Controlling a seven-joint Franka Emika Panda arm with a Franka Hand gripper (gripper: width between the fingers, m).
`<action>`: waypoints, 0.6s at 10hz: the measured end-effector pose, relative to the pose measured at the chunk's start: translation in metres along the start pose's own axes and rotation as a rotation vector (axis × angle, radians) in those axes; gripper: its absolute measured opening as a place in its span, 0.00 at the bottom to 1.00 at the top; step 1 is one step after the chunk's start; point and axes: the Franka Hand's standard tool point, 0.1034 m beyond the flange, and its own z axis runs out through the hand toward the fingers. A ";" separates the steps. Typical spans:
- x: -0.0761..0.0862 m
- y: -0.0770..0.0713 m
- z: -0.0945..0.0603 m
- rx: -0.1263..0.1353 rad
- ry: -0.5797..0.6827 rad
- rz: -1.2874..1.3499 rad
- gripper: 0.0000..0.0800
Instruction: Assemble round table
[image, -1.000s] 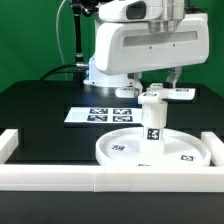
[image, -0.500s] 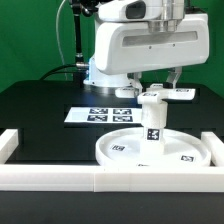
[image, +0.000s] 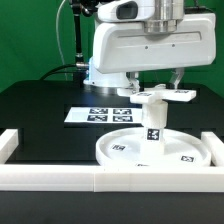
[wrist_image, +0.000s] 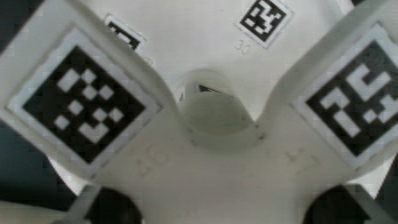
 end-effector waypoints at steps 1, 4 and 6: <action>0.000 0.000 0.000 0.000 0.006 0.124 0.55; -0.001 -0.001 0.001 0.021 0.026 0.482 0.55; 0.002 -0.001 0.001 0.043 0.051 0.687 0.55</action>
Offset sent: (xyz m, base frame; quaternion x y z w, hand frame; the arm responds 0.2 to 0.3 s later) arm -0.0182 -0.0033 -0.0081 -0.0055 0.0022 0.2675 0.9635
